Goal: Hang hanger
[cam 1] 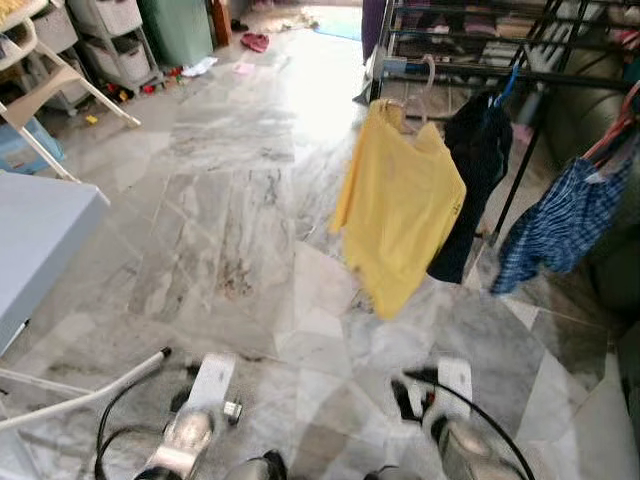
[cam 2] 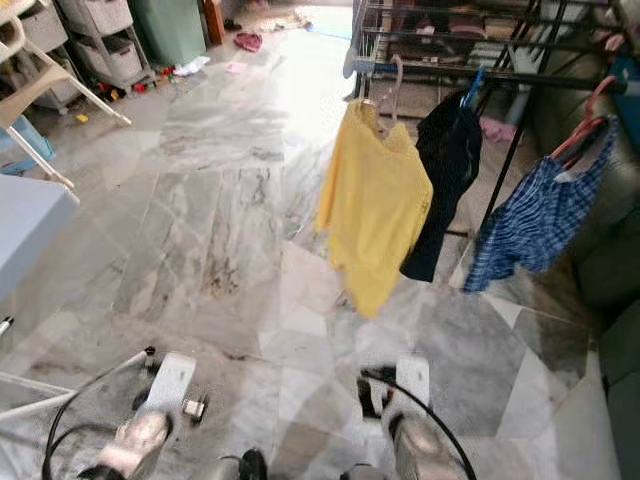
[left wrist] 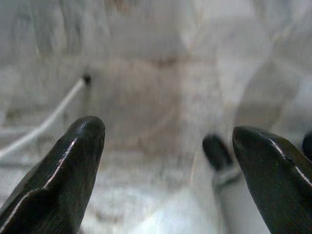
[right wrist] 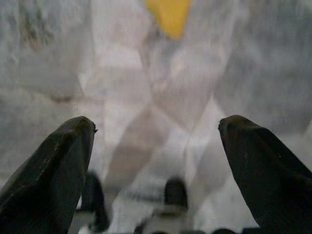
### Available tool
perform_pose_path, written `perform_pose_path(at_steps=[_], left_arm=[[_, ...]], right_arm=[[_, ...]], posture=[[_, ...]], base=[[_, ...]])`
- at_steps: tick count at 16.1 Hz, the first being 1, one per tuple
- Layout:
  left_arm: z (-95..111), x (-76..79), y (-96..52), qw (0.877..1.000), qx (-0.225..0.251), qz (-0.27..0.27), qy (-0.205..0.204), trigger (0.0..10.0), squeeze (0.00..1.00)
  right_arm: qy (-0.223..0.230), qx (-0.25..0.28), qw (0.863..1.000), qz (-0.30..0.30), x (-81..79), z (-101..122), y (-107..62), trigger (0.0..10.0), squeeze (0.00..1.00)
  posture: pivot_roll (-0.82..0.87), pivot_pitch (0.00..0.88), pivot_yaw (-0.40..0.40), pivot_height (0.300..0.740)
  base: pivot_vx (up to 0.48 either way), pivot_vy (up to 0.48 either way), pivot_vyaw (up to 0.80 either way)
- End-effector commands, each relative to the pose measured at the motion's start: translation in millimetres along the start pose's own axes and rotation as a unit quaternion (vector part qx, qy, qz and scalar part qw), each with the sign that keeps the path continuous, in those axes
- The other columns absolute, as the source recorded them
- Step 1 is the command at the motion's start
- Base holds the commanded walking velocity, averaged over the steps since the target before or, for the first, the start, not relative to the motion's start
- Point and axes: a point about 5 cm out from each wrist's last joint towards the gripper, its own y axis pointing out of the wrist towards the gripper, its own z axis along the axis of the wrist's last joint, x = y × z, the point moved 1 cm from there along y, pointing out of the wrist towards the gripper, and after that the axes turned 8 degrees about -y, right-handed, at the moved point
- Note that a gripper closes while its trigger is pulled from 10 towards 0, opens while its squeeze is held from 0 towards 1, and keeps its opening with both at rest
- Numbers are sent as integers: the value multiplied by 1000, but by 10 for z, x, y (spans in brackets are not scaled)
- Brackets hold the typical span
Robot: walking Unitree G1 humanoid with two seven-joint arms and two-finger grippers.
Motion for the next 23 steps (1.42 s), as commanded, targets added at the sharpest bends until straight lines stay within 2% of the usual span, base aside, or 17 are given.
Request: perform_pose_path(at_steps=[1,3,7,10,12,20,22,23], left_arm=[[-155,-54,-25,999,-34,2,11,10000,0],[-195,-82,-33,999,-45,2,5,10000,0],[-236,-63,-40,999,-54,-1,5,10000,0],[-292,1,-52,998,-64,-12,14,10000,0],[-285,-17,-50,998,-65,-14,16,10000,0],[-283,-65,-48,997,-71,-7,-15,10000,0],[-260,-76,-41,996,-73,0,-43,10000,0],[-253,-77,-39,996,-72,0,-43,10000,0]], right_arm=[[-2,-31,1000,-1,20,-139,-24,10000,0],[-15,-60,998,-3,66,-274,-64,10000,0],[-13,-71,997,-12,128,-330,-89,10000,0],[-21,-79,997,-11,143,-370,-103,10000,0],[-27,-84,996,-9,139,-397,-112,10000,0],[-13,-109,994,-28,168,-539,-169,10000,0],[12,-106,993,-41,208,-531,-172,10000,0],[16,-107,993,-43,213,-527,-170,10000,0]], posture=[[-134,86,17,740],[-120,83,19,740],[-112,79,26,740],[-109,79,25,740],[-108,78,21,740],[-110,81,26,740],[-110,81,26,740],[-110,81,26,740]], base=[[0,0,731],[0,0,800],[0,0,800],[0,0,0],[0,0,0],[0,0,0],[0,0,0],[0,0,0]])
